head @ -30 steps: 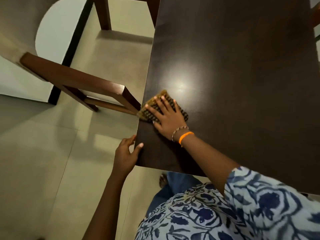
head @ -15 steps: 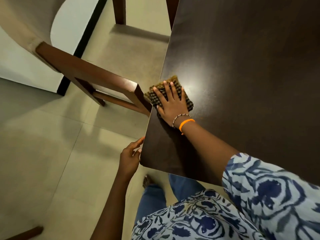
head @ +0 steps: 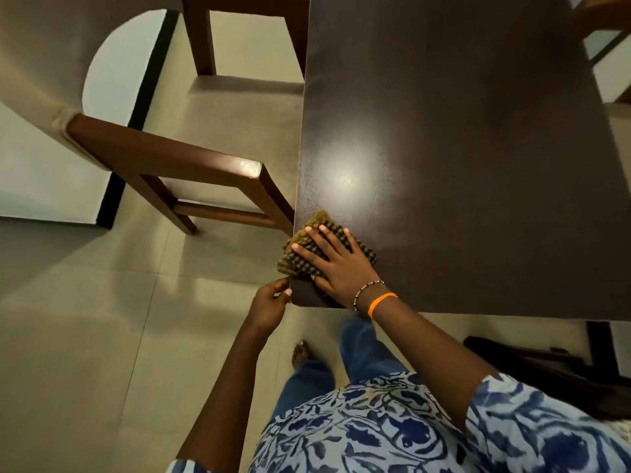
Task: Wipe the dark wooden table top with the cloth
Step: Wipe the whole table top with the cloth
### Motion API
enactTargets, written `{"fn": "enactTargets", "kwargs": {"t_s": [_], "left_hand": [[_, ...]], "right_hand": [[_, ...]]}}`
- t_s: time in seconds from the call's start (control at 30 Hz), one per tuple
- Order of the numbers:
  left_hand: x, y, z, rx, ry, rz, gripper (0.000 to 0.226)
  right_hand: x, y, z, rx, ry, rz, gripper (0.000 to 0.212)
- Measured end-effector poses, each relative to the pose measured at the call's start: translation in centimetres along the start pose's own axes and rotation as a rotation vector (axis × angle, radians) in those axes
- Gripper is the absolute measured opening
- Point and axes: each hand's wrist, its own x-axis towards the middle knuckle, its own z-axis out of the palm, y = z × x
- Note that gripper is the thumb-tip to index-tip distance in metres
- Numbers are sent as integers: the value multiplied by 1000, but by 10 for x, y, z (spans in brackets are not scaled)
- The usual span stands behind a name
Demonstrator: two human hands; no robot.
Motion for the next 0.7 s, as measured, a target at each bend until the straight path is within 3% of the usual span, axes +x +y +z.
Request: {"fn": "enactTargets", "kwargs": {"t_s": [0.33, 0.47, 0.57, 0.7], "left_hand": [[3, -3, -6, 69, -81, -16, 38], [7, -5, -10, 96, -117, -10, 39], [9, -6, -11, 140, -105, 35, 40], [15, -10, -14, 176, -108, 43, 40]], "right_hand": [[-88, 111, -13, 62, 138, 702, 63], [-97, 108, -12, 110, 192, 923, 62], [-80, 72, -8, 93, 183, 944, 63], [-51, 12, 1, 86, 134, 778, 65]]}}
